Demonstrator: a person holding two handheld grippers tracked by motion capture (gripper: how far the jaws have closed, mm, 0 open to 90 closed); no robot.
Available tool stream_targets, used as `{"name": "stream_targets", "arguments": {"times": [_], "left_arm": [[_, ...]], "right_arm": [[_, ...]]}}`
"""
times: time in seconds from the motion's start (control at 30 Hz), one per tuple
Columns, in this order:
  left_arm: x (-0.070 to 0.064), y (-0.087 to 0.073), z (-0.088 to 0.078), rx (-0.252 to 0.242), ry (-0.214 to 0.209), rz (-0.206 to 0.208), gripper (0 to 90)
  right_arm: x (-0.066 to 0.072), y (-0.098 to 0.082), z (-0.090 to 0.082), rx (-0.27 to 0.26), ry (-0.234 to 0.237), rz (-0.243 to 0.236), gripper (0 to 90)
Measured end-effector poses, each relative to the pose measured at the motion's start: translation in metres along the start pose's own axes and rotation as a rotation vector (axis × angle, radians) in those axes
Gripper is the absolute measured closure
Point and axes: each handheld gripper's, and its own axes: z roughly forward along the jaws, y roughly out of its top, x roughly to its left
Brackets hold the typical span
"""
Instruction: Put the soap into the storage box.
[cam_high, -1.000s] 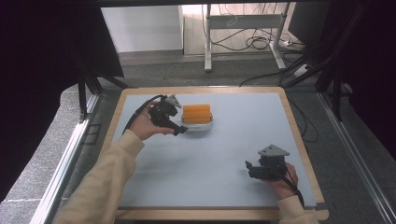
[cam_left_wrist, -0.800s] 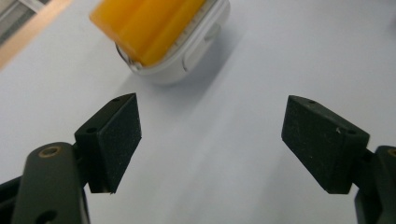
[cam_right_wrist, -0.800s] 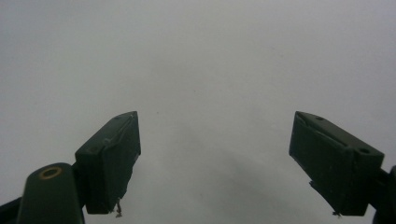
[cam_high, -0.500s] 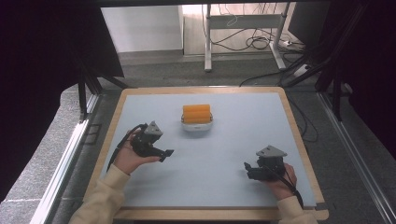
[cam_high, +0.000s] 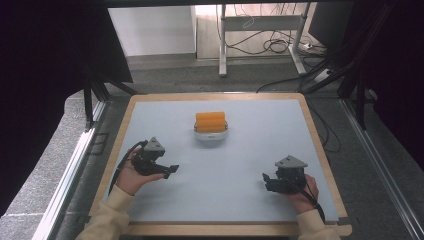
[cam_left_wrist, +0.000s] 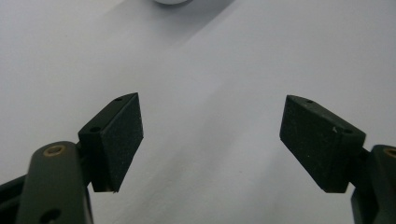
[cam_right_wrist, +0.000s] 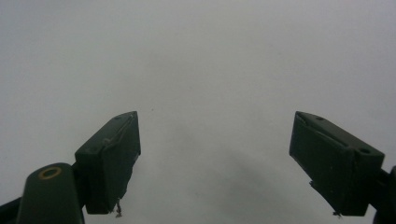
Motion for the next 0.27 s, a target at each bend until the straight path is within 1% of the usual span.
{"name": "stream_targets", "arguments": {"times": [0.03,0.1,0.17,0.27], "left_arm": [[0.0003,-0.0004,0.0001,0.001,-0.002,0.001,21.2],[-0.0001,-0.0012,-0.0005,-0.018,0.0,-0.002,21.2],[0.0001,-0.0011,-0.002,-0.037,-0.014,-0.005,21.6],[0.0004,-0.0006,-0.0036,-0.043,-0.013,-0.005,21.4]], "right_arm": [[-0.0005,-0.0001,-0.0002,-0.002,-0.001,0.002,16.6],[-0.0012,-0.0003,-0.0006,-0.003,-0.005,0.003,16.7],[-0.0011,-0.0002,-0.001,-0.006,-0.006,0.003,16.6],[-0.001,-0.0001,-0.0013,-0.009,-0.008,0.001,16.7]]}}
